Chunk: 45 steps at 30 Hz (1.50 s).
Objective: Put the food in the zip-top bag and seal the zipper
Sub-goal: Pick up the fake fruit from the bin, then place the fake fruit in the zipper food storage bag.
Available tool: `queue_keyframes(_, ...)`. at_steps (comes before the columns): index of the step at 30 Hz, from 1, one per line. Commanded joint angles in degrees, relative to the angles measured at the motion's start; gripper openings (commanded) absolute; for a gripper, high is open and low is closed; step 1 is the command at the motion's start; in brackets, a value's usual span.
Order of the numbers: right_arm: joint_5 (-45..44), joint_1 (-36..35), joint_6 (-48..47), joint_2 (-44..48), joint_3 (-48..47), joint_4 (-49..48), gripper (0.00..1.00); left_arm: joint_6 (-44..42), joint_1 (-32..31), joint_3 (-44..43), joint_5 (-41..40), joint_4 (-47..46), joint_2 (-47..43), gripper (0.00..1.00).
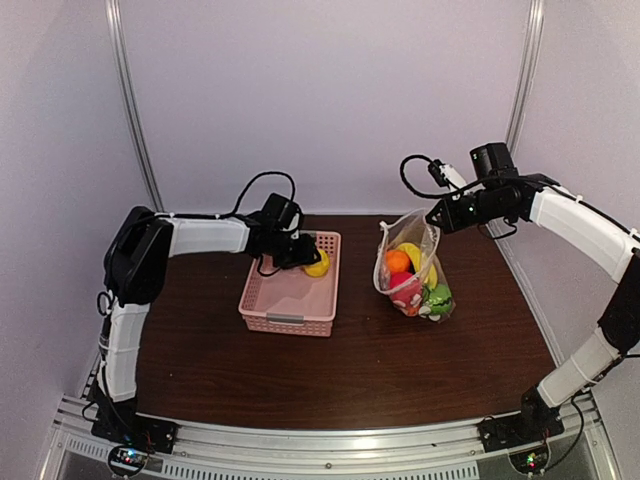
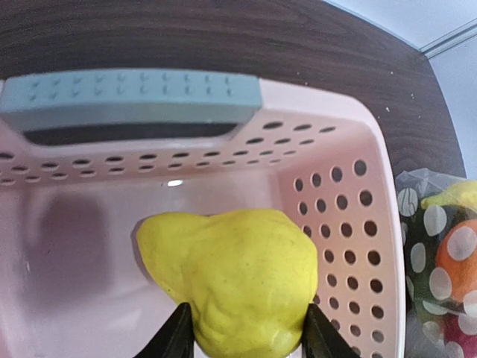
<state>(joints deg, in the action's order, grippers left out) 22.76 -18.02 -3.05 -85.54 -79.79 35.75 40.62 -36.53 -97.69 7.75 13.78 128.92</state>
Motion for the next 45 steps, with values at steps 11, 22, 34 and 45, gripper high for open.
queue_keyframes(11,1.7,-0.1,0.7,-0.6,0.3,-0.7,0.0,-3.6,-3.7,15.9,5.5,-13.1,-23.9,0.29)
queue_keyframes(22,2.9,-0.6,1.0,0.0,-0.9,0.4,0.0,-9.7,-15.5,1.6,16.1,-17.3,-16.2,0.28)
queue_keyframes(34,9.5,-1.0,-1.0,3.8,0.0,1.6,0.0,-3.9,-17.7,-4.4,12.5,-15.3,-7.6,0.25)
queue_keyframes(45,19.3,-1.9,-3.6,4.5,-1.2,4.9,0.0,-2.9,-18.5,-7.6,12.7,-11.7,-5.1,0.61)
